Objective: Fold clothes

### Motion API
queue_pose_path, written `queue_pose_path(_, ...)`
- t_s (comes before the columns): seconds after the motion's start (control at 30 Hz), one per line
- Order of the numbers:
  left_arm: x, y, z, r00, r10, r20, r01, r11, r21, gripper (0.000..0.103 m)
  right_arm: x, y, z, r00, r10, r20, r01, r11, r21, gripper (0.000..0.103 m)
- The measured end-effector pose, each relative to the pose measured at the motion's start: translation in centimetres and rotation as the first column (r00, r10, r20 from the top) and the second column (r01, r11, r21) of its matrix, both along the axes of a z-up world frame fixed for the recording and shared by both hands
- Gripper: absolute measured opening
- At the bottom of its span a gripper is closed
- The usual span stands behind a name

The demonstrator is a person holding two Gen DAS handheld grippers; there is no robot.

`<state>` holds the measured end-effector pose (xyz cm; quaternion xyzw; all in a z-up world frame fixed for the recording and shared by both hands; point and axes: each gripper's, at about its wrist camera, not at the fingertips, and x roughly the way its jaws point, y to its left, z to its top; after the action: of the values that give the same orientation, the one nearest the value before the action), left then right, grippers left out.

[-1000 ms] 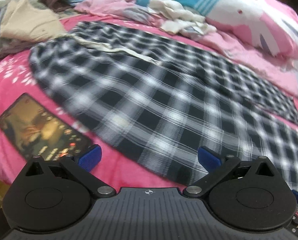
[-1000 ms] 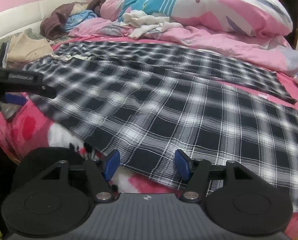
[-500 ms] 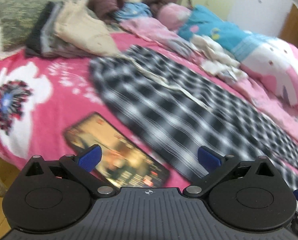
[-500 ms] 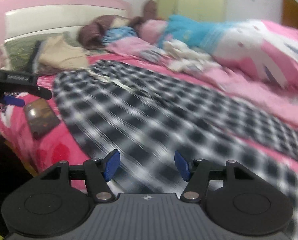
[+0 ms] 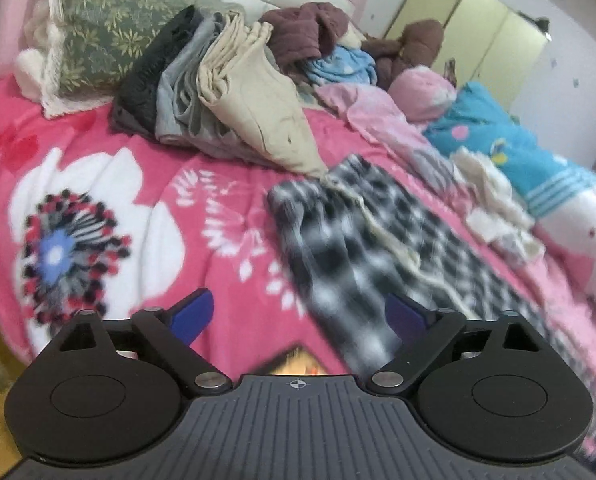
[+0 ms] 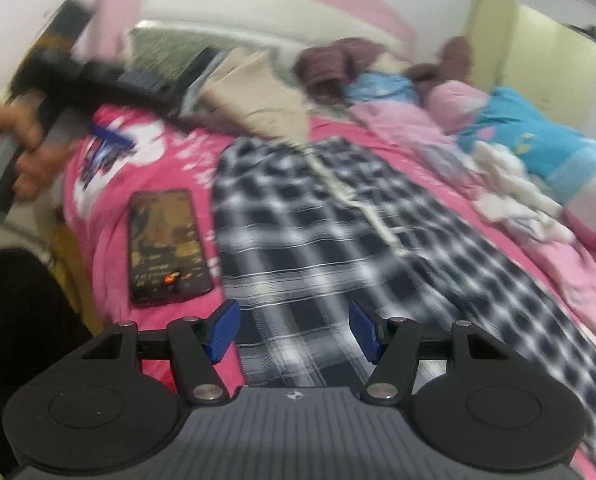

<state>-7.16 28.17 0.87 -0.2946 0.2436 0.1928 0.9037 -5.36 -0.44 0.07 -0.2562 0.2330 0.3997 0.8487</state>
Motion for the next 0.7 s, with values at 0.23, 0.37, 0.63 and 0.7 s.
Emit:
queue_pose_path(0.23,4.5,6.0,-1.9,1.000,-0.025,0.014,0.026,0.989,-0.146,0.072,-0.3,2.6,-2.8,0.992,0.125,0.015,-0.121,0.980,-0.158,0.062)
queue_pose_path(0.37,6.8,8.0,-3.1,0.998,-0.069,-0.010,0.066,0.981,-0.183,0.070,-0.2,3.2,-4.0,0.989,0.144,-0.013,-0.144,0.970,-0.198,0.060)
queue_pose_path(0.63,9.1,9.1,-4.5,0.990,-0.138,-0.019,0.130,0.966,-0.226,0.067,-0.1,3.5,-4.6,0.993,0.118,-0.009,-0.117,0.967,-0.228,0.040)
queue_pose_path(0.7,9.5,9.1,-4.6,0.989,-0.148,-0.017,0.140,0.963,-0.229,0.066,-0.1,3.5,-4.7,0.994,0.107,0.009,-0.102,0.964,-0.245,0.033)
